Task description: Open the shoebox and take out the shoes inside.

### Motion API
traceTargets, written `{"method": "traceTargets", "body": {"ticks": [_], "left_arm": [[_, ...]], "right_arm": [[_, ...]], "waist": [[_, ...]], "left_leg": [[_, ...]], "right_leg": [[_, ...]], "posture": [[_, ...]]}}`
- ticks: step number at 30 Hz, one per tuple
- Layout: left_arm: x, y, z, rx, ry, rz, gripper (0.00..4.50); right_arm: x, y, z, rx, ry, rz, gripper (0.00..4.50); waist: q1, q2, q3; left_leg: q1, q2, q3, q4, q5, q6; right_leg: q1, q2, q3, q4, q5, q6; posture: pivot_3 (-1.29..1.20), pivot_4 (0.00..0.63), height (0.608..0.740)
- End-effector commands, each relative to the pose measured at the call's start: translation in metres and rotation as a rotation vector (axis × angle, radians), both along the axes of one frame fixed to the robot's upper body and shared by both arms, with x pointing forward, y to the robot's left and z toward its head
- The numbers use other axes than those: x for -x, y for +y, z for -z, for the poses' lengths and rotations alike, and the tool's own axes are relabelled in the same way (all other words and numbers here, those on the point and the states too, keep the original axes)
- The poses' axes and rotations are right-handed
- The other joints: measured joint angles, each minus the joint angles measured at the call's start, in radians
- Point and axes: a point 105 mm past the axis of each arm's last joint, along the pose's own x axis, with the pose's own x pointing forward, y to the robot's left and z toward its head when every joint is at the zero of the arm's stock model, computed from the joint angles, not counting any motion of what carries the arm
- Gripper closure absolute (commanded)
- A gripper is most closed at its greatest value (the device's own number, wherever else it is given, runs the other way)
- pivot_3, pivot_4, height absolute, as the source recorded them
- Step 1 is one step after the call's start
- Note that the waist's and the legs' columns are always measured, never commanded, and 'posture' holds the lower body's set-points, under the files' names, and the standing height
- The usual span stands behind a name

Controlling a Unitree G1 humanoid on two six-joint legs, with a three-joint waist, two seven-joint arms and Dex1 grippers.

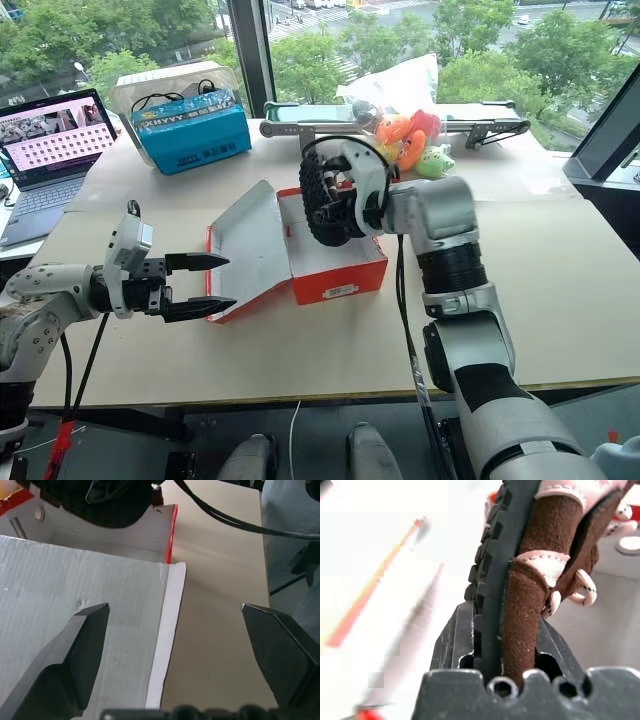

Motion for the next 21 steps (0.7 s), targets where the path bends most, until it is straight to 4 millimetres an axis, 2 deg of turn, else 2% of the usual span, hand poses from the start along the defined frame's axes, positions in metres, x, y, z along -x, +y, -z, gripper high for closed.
{"method": "traceTargets", "body": {"ticks": [1, 2, 3, 4, 5, 6, 8, 10, 12, 15, 18, 21], "left_arm": [[0.002, 0.000, -0.008, -0.019, -0.035, 0.016, 0.00], [0.002, 0.000, -0.008, -0.019, -0.035, 0.017, 0.00], [0.002, 0.000, -0.009, -0.019, -0.036, 0.018, 0.00], [0.002, 0.000, -0.009, -0.019, -0.036, 0.019, 0.00], [0.002, 0.000, -0.009, -0.018, -0.037, 0.020, 0.00], [0.002, 0.000, -0.009, -0.017, -0.037, 0.021, 0.00], [0.002, -0.001, -0.009, -0.015, -0.036, 0.026, 0.00], [0.001, -0.003, -0.008, -0.013, -0.035, 0.031, 0.00], [0.000, -0.004, -0.008, -0.011, -0.034, 0.034, 0.00], [0.000, -0.006, -0.008, -0.009, -0.033, 0.040, 0.00], [0.000, -0.006, -0.009, -0.007, -0.032, 0.044, 0.00], [0.000, -0.007, -0.009, -0.009, -0.031, 0.045, 0.00]], "right_arm": [[0.013, -0.029, -0.058, -0.164, -0.132, 0.055, 3.89], [0.013, -0.039, -0.068, -0.183, -0.160, 0.086, 3.89], [0.007, -0.066, -0.080, -0.174, -0.208, 0.195, 3.89], [0.004, -0.084, -0.086, -0.162, -0.236, 0.271, 3.89], [-0.003, -0.113, -0.090, -0.078, -0.281, 0.402, 3.89], [-0.005, -0.133, -0.092, -0.014, -0.311, 0.488, 3.89], [-0.009, -0.186, -0.083, 0.300, -0.360, 0.698, 3.89], [-0.011, -0.226, -0.062, 0.654, -0.365, 0.793, 3.89], [-0.013, -0.243, -0.043, 0.872, -0.350, 0.787, 3.89], [-0.022, -0.253, 0.015, 1.190, -0.290, 0.657, 3.89], [-0.028, -0.257, 0.047, 1.311, -0.253, 0.575, 3.89], [-0.034, -0.262, 0.062, 1.378, -0.250, 0.545, 3.89]], "waist": [[0.001, 0.000, 0.000], [0.004, 0.000, 0.000], [0.007, 0.000, 0.000], [0.010, 0.000, 0.000], [0.015, 0.000, 0.000], [0.021, 0.000, 0.000], [0.027, 0.000, 0.000], [0.025, 0.000, 0.000], [0.019, 0.000, 0.000], [-0.014, -0.001, 0.000], [-0.035, 0.000, 0.000], [-0.040, 0.001, 0.001]], "left_leg": [[0.000, 0.000, 0.000, 0.000, 0.000, 0.000], [0.000, 0.000, 0.000, 0.000, 0.000, 0.000], [0.000, 0.000, 0.000, 0.000, 0.000, 0.000], [-0.001, 0.000, 0.000, 0.000, 0.000, 0.000], [-0.001, 0.000, 0.000, 0.000, 0.000, 0.000], [-0.001, 0.000, 0.000, 0.000, 0.000, 0.000], [-0.001, 0.000, 0.000, 0.000, 0.000, 0.000], [-0.001, 0.000, 0.001, 0.000, 0.000, 0.000], [0.000, 0.000, 0.002, 0.000, 0.000, 0.000], [0.003, 0.000, 0.005, 0.000, 0.000, 0.000], [0.005, 0.000, 0.005, 0.000, 0.000, 0.000], [0.004, -0.001, 0.006, 0.000, 0.000, 0.000]], "right_leg": [[0.000, 0.000, 0.000, 0.000, 0.000, 0.000], [0.000, 0.000, 0.000, 0.000, 0.000, 0.000], [0.000, 0.000, 0.000, 0.000, 0.000, 0.000], [0.000, 0.000, 0.000, 0.000, 0.000, 0.000], [0.000, 0.000, 0.000, -0.001, 0.000, 0.000], [0.000, -0.001, 0.000, -0.002, 0.000, 0.000], [0.000, -0.001, -0.001, -0.003, -0.001, 0.001], [0.000, -0.001, 0.000, -0.003, -0.004, 0.007], [0.000, -0.001, 0.001, -0.003, -0.004, 0.007], [0.001, 0.000, 0.004, -0.001, -0.004, 0.007], [0.001, 0.000, 0.006, 0.000, -0.004, 0.006], [0.000, 0.000, 0.008, 0.000, -0.003, 0.007]], "posture": [[0.00, 0.150, 0.701], [0.00, 0.150, 0.701], [0.00, 0.150, 0.701], [0.00, 0.150, 0.701], [0.00, 0.150, 0.701], [0.00, 0.150, 0.701], [0.00, 0.150, 0.701], [0.00, 0.150, 0.701], [0.00, 0.150, 0.701], [0.00, 0.150, 0.701], [0.00, 0.150, 0.701], [0.00, 0.150, 0.701]]}}
